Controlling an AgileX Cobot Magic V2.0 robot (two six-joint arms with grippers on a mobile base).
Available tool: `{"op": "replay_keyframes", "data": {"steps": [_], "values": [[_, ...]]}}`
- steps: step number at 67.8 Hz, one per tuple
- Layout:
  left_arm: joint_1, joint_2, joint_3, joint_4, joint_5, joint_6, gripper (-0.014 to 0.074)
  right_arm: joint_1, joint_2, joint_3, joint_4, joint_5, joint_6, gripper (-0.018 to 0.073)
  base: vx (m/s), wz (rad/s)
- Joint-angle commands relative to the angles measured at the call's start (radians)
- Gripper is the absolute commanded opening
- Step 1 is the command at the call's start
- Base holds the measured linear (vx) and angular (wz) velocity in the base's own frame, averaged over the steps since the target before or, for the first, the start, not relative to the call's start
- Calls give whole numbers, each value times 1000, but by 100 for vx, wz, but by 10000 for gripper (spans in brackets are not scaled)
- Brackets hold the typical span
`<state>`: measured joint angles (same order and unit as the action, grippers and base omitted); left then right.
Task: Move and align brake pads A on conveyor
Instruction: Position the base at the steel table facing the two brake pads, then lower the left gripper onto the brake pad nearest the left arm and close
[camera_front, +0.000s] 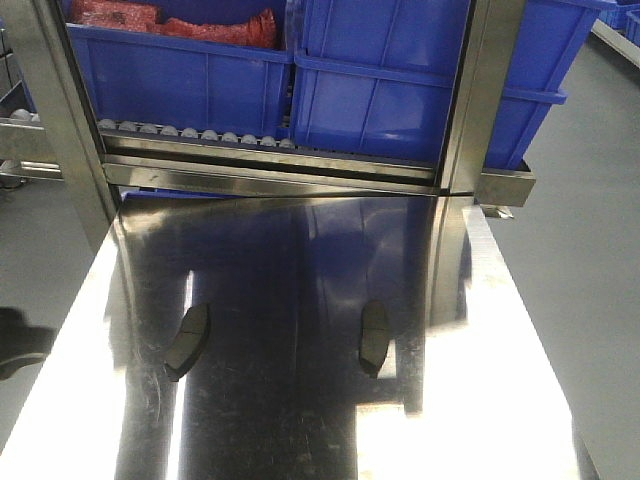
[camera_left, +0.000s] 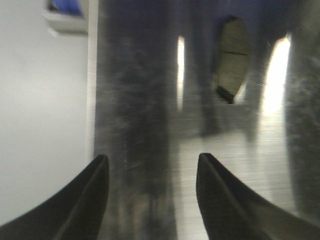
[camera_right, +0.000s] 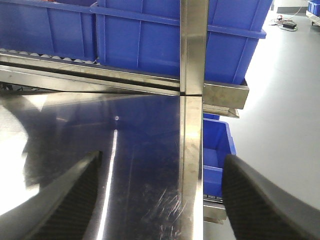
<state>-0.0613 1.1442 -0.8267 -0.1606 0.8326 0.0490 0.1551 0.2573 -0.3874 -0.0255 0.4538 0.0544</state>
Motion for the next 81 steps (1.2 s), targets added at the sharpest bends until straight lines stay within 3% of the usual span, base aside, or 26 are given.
{"op": "replay_keyframes", "data": {"steps": [1,12,27,52,81], "values": [[-33,111,-92,-88,-13,68,372,-5,11,-26,-7,-74,0,505,0,0],[-157,322,-235,-64,-7,56,372,-5,11,-26,-7,-74,0,505,0,0],[-269,511,-398,126,-6,-103,375,-5,11,-26,-7,-74,0,505,0,0],[-278,667,-540,131,35,-98,506,-5,11,-26,-7,-74,0,505,0,0],[-278,755,-583,77,76,-57,509,-5,11,-26,-7,-74,0,505,0,0]]}}
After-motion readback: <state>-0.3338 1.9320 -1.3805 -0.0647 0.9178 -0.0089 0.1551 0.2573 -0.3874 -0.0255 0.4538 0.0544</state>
